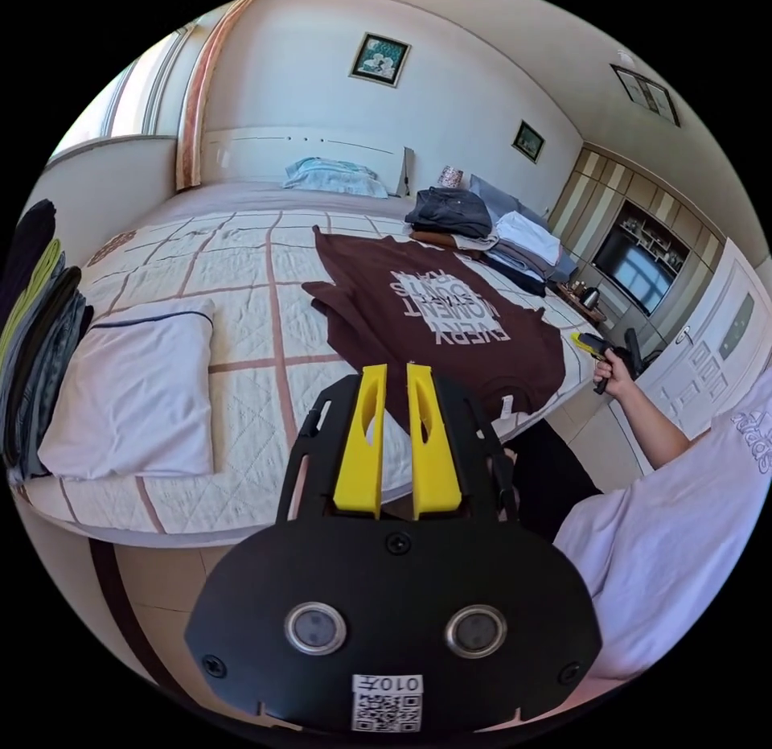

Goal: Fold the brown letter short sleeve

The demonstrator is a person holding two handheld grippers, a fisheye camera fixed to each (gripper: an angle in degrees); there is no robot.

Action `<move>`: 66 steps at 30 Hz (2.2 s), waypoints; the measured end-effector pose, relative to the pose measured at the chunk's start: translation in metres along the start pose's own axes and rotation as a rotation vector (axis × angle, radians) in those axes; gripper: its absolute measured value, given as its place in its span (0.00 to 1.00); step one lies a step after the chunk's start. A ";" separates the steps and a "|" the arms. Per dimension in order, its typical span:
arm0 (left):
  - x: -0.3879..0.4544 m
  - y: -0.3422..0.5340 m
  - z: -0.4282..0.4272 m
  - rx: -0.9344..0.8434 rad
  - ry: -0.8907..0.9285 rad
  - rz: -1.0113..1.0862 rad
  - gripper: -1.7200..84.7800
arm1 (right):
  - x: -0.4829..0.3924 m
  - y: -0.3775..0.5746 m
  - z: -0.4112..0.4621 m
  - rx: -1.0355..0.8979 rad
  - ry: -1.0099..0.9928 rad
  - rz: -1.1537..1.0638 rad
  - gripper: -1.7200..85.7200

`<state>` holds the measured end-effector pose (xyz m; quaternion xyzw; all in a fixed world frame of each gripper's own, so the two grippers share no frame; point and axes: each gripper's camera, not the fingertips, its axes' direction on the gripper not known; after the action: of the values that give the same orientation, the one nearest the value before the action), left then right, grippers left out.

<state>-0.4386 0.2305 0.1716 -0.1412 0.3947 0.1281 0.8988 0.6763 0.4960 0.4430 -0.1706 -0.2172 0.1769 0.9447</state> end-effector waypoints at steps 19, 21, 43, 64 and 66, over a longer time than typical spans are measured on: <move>-0.132 -0.133 0.100 -0.088 0.167 -0.499 0.12 | -0.089 0.043 -0.022 -0.013 0.042 -0.280 0.07; -0.139 -0.137 0.114 -0.126 0.241 -0.519 0.11 | -0.091 0.043 -0.017 -0.038 0.038 -0.277 0.07; -0.149 0.006 -0.020 0.236 0.001 -0.566 0.06 | -0.074 0.021 0.005 -0.115 0.073 -0.079 0.12; -0.049 0.029 -0.007 0.121 0.055 -0.280 0.03 | -0.089 -0.025 0.037 -0.046 0.288 0.173 0.12; -0.047 0.030 -0.008 0.124 0.053 -0.273 0.03 | -0.087 -0.032 0.043 -0.074 0.280 0.164 0.13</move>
<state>-0.4849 0.2504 0.1970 -0.1412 0.4024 -0.0237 0.9042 0.5909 0.4422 0.4614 -0.2454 -0.0751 0.2197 0.9412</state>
